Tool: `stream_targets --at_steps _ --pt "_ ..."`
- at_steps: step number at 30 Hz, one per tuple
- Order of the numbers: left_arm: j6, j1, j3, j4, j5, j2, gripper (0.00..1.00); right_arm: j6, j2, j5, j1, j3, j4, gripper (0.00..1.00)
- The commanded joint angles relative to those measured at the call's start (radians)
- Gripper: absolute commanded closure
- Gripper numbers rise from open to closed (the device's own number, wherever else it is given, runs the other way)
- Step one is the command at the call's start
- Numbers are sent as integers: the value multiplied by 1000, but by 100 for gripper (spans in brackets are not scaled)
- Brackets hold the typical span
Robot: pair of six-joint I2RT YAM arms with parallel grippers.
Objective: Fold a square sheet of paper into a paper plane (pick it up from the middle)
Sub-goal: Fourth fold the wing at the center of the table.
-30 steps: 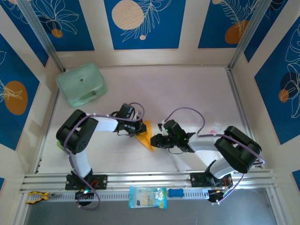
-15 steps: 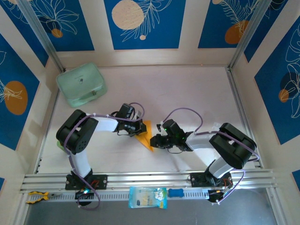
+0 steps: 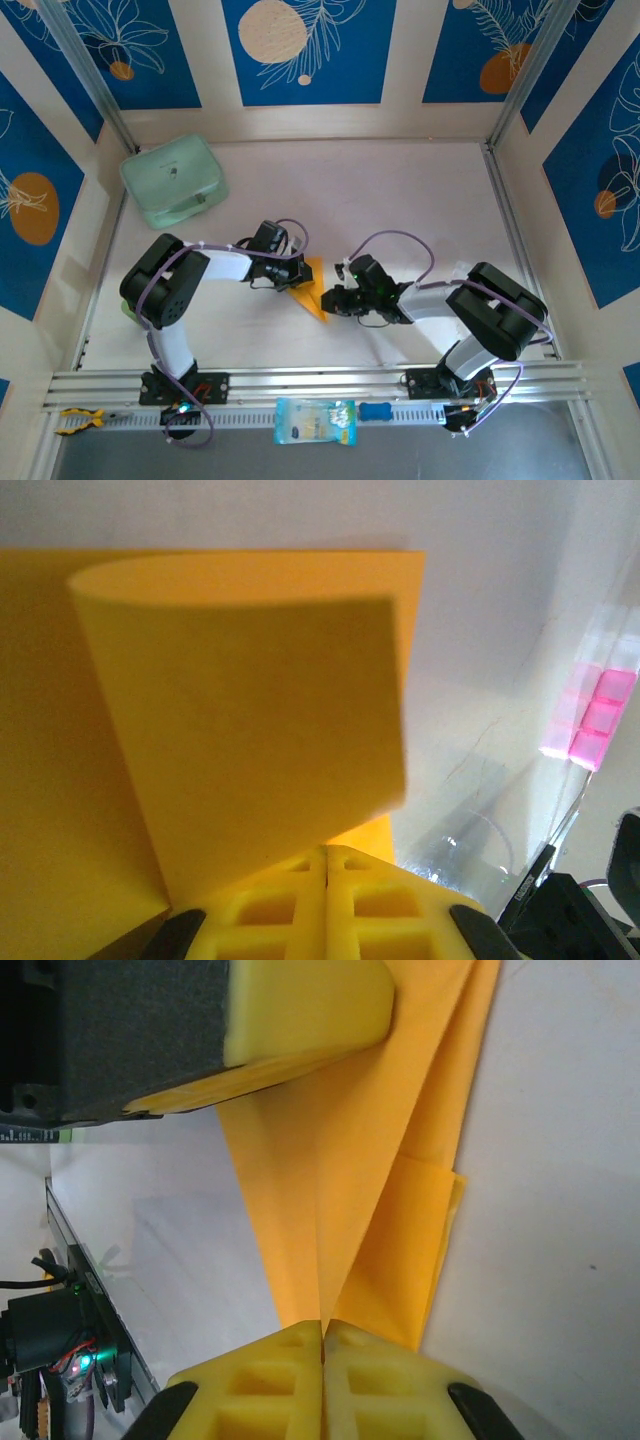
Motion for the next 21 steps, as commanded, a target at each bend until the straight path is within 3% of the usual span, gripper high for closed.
stream_targets --at_steps 1,9,21 --pt "23 -6 -7 -53 -33 36 97 37 20 -40 10 -44 52 92" --pt "22 -6 -7 -53 -34 40 97 74 60 -35 36 -83 121 91" --pt "22 -6 -7 -55 -35 40 97 58 -18 -2 44 -82 11 84"
